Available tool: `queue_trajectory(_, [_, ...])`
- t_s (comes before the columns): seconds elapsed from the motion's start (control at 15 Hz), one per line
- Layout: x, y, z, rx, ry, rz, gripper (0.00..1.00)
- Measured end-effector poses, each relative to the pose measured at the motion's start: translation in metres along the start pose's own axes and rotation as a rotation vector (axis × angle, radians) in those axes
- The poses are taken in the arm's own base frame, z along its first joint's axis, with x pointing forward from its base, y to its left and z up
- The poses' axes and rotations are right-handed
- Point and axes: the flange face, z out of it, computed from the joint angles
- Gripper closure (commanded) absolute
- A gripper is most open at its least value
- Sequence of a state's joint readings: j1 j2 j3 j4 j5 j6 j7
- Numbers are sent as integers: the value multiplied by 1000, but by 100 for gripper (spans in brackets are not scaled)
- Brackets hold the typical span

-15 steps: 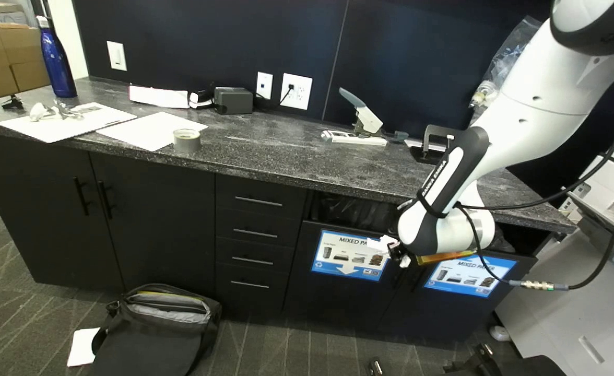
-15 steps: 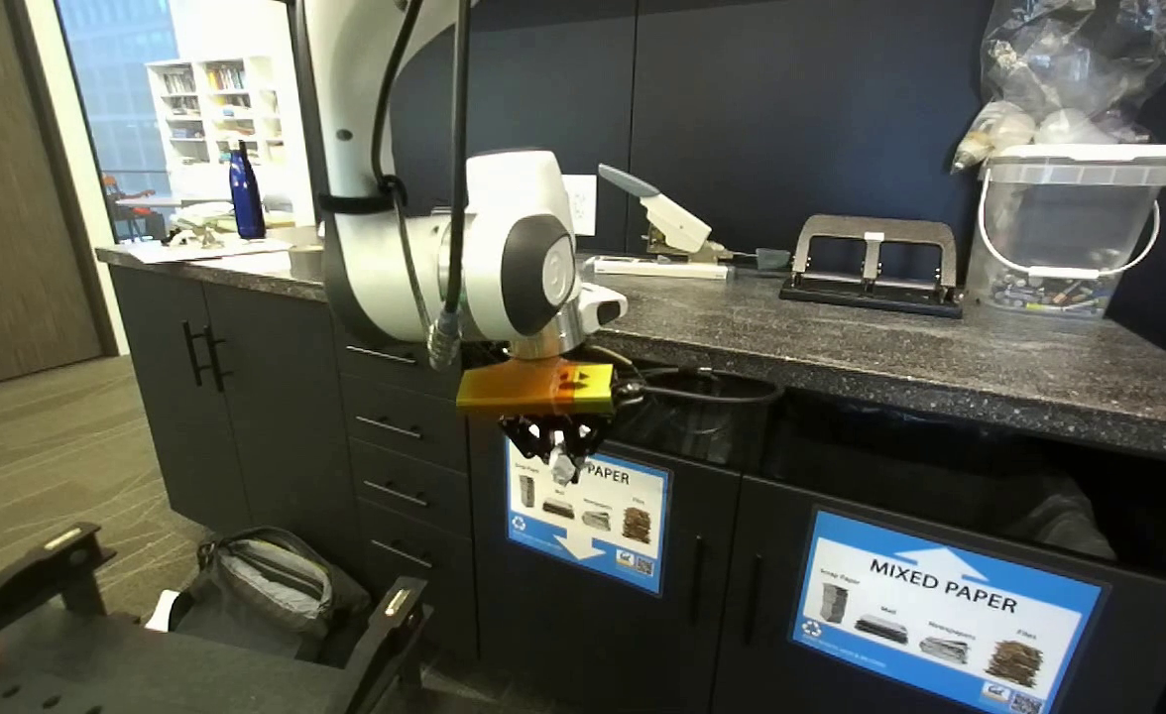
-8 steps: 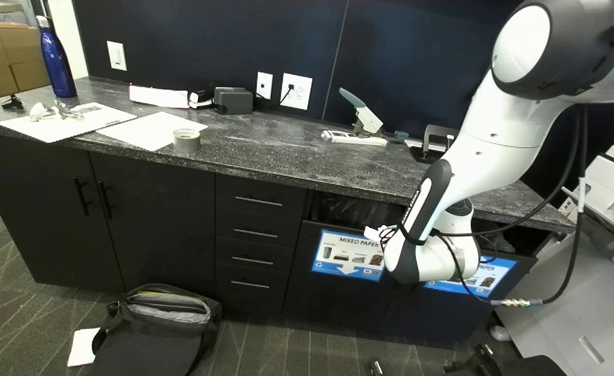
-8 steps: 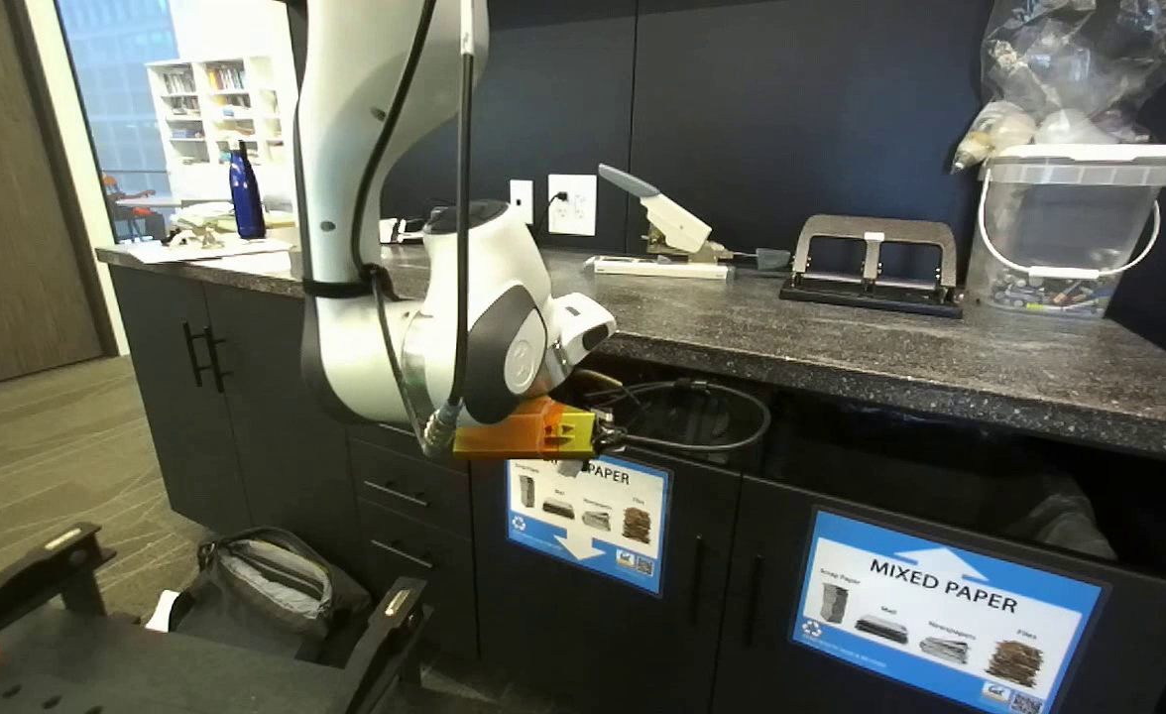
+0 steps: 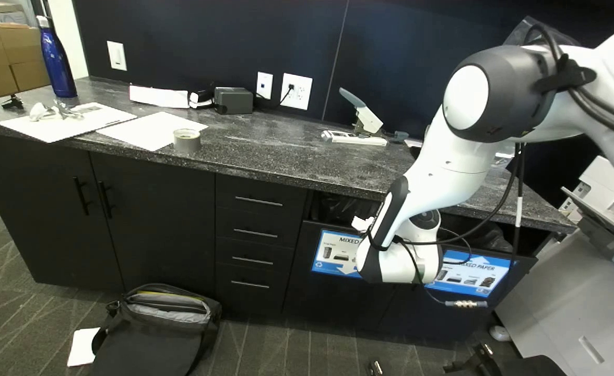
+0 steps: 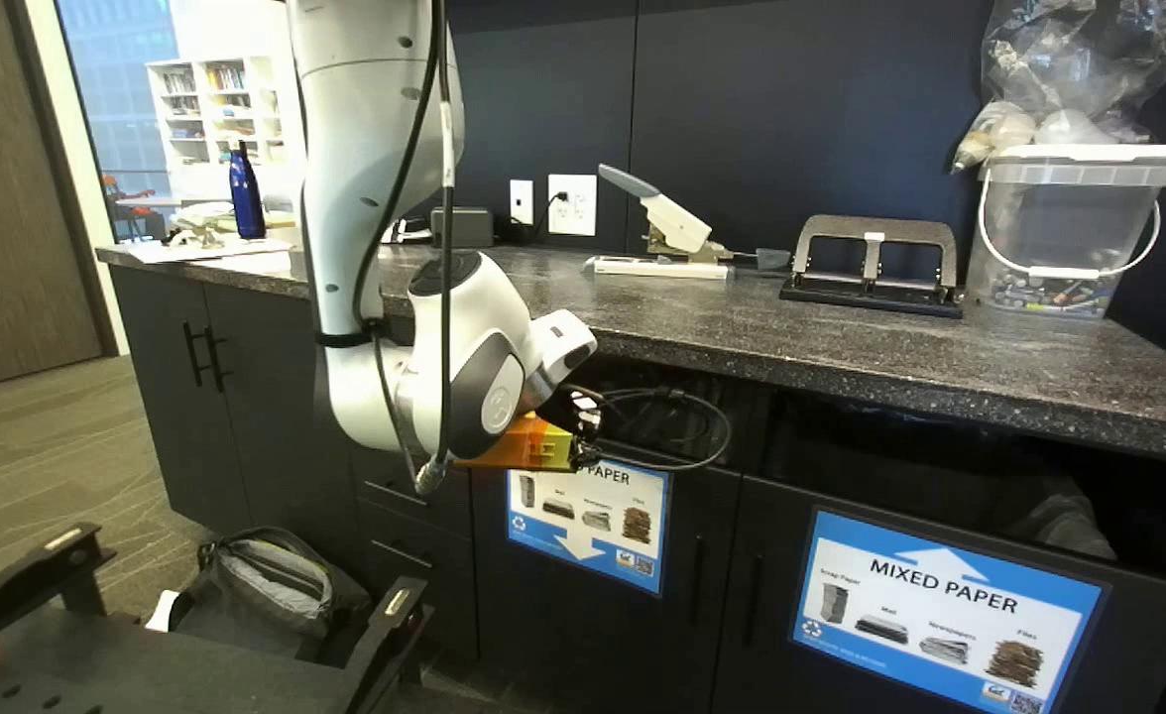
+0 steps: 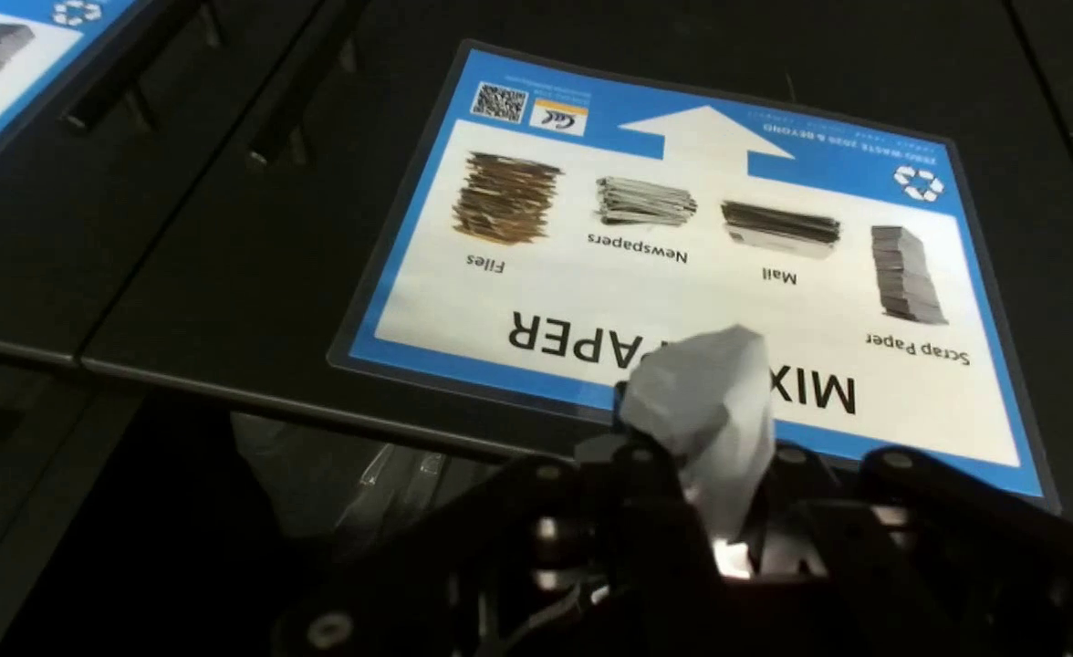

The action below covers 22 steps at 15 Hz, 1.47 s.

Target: Place one paper from the counter inside the waste bin on the right, place four papers from the counter inside the bin on the left

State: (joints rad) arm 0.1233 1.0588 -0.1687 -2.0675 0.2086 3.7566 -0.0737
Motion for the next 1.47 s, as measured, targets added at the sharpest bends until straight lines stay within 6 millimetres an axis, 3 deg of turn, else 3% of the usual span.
queue_trajectory(0.47, [30,-23,34,-15,102,50,92])
queue_trajectory(0.87, [37,-29,61,-28,155,104,92])
queue_trajectory(1.47, [51,-45,75,-15,248,98,92])
